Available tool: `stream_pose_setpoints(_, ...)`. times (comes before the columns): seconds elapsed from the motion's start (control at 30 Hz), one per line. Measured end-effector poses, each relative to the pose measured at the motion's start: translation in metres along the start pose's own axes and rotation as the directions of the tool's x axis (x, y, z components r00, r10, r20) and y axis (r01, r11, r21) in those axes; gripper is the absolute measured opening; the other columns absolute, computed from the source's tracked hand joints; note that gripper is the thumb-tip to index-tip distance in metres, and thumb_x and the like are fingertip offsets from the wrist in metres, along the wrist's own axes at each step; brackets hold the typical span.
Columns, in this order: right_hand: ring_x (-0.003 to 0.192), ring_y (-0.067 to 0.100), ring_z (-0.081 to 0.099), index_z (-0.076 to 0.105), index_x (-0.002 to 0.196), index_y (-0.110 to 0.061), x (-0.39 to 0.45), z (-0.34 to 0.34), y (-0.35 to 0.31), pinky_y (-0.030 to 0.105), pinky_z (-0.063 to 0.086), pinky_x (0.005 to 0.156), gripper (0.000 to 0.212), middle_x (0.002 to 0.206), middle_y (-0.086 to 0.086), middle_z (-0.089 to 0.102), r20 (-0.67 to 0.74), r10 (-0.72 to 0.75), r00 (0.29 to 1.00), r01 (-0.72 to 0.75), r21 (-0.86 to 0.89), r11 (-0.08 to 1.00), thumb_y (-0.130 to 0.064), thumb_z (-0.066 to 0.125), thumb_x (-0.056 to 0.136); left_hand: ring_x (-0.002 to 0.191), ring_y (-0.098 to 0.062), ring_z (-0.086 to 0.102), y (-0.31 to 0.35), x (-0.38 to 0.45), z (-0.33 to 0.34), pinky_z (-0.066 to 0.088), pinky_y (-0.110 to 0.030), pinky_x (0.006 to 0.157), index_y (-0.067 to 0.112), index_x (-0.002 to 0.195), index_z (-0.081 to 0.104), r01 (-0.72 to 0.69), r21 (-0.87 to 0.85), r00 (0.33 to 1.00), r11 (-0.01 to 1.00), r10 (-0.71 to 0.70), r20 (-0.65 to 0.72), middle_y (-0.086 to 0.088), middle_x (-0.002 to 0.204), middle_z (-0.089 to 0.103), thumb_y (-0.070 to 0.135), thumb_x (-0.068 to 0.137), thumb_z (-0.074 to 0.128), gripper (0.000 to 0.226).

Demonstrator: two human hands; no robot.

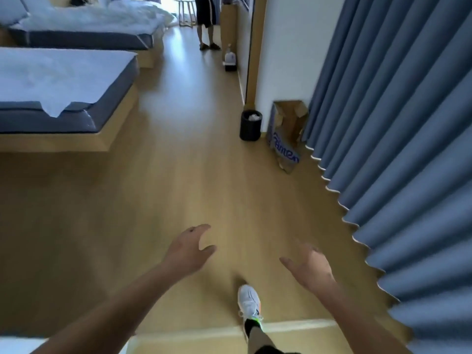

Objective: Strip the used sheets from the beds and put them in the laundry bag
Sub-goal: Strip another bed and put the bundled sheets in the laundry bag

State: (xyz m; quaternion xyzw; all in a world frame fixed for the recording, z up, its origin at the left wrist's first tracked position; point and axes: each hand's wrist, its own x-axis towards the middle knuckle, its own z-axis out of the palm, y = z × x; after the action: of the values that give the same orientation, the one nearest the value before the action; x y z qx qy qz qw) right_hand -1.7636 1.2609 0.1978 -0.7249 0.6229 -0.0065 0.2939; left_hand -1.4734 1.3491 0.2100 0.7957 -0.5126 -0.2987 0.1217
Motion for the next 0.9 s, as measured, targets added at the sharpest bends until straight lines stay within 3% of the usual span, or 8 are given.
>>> stream_pose_setpoints(0.13, 0.143, 0.025, 0.045, 0.035, 0.158, -0.028, 0.127, -0.028, -0.055, 0.029, 0.038, 0.111, 0.071, 0.159, 0.004, 0.044, 0.083, -0.038, 0.996, 0.039, -0.006, 0.999, -0.052, 0.063, 0.097, 0.135, -0.025, 0.050, 0.003, 0.085, -0.049, 0.037, -0.028, 0.107, 0.026, 0.155, 0.040, 0.095, 0.033, 0.995, 0.995, -0.095, 0.015, -0.006, 0.150, 0.052, 0.043, 0.097, 0.066, 0.066)
stream_pose_setpoints(0.23, 0.143, 0.026, 0.045, 0.040, 0.157, -0.023, 0.211, -0.050, -0.106, 0.031, 0.036, 0.113, 0.072, 0.157, 0.008, 0.045, 0.111, -0.106, 0.988, 0.108, -0.012, 0.994, -0.050, 0.068, 0.095, 0.138, -0.023, 0.049, 0.000, 0.145, -0.100, 0.035, -0.027, 0.108, 0.024, 0.155, 0.042, 0.160, 0.030, 0.986, 0.987, -0.158, -0.055, -0.006, 0.152, 0.052, 0.042, 0.097, 0.066, 0.065)
stream_pose_setpoints(0.47, 0.138, 0.026, 0.051, 0.047, 0.154, -0.020, 0.380, -0.064, -0.235, 0.030, 0.041, 0.108, 0.069, 0.152, 0.009, 0.052, 0.169, -0.234, 0.957, 0.238, -0.002, 0.971, -0.044, 0.072, 0.094, 0.138, -0.020, 0.048, -0.053, 0.283, -0.185, 0.035, -0.027, 0.110, 0.024, 0.153, 0.045, 0.293, -0.047, 0.946, 0.955, -0.296, -0.133, -0.002, 0.151, 0.054, 0.042, 0.095, 0.068, 0.064)
stream_pose_setpoints(0.63, 0.131, 0.024, 0.055, 0.048, 0.153, -0.023, 0.507, -0.064, -0.329, 0.032, 0.047, 0.103, 0.068, 0.149, 0.007, 0.053, 0.105, -0.262, 0.959, 0.265, -0.016, 0.964, -0.046, 0.071, 0.094, 0.139, -0.021, 0.048, -0.102, 0.424, -0.244, 0.038, -0.030, 0.110, 0.024, 0.154, 0.043, 0.276, -0.107, 0.944, 0.955, -0.290, -0.159, -0.005, 0.152, 0.052, 0.044, 0.096, 0.068, 0.066)
stream_pose_setpoints(0.9, 0.127, 0.023, 0.056, 0.049, 0.151, -0.023, 0.687, -0.085, -0.499, 0.034, 0.048, 0.100, 0.066, 0.146, 0.005, 0.053, 0.080, -0.297, 0.952, 0.299, -0.010, 0.954, -0.045, 0.072, 0.093, 0.137, -0.020, 0.049, -0.154, 0.612, -0.392, 0.039, -0.030, 0.109, 0.026, 0.152, 0.047, 0.264, -0.192, 0.939, 0.945, -0.298, -0.173, -0.004, 0.150, 0.054, 0.044, 0.094, 0.069, 0.064)
